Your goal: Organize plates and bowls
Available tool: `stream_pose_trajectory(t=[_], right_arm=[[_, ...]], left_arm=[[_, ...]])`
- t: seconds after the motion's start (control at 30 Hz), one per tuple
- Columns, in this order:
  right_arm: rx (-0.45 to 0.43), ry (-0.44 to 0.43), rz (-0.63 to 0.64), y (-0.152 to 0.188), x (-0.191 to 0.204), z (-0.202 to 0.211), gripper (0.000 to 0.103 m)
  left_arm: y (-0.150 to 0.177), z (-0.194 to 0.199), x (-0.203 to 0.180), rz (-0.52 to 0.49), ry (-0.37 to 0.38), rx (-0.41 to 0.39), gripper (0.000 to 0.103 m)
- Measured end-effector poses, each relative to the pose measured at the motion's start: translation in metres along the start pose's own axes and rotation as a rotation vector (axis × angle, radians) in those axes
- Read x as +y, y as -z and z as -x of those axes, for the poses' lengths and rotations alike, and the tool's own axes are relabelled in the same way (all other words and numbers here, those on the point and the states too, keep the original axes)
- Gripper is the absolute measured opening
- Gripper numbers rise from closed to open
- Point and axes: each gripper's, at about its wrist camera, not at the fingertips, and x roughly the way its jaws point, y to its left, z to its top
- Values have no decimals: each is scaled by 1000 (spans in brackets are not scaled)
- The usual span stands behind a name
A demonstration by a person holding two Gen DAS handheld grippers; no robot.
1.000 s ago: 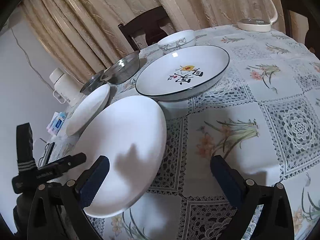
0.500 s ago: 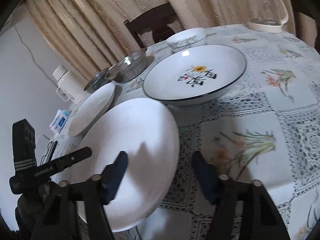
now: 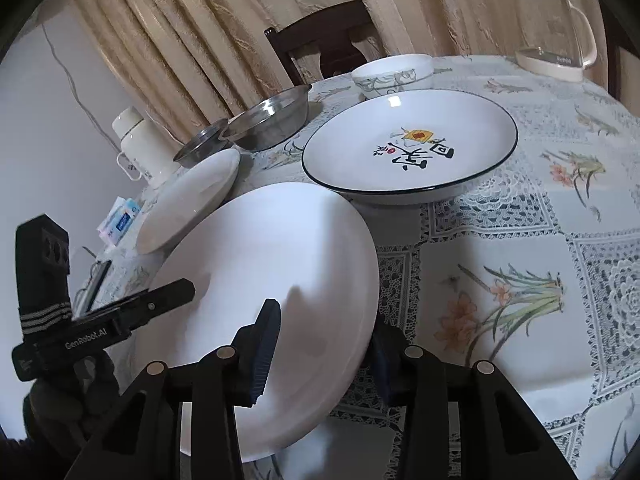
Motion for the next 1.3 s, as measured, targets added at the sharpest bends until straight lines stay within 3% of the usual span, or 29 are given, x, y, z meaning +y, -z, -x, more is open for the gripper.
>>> stream_pose_trajectory(t=[0.3, 0.87, 1.3], right_arm=[[-55, 67, 127, 3, 21, 11, 44], [-64, 10, 102, 7, 34, 15, 44], [-10, -87, 177, 6, 87, -12, 44]], left_arm=[[6, 11, 3, 5, 5, -39, 53], [18, 34, 12, 50, -5, -51, 53], [34, 75, 62, 158, -82, -114, 53]])
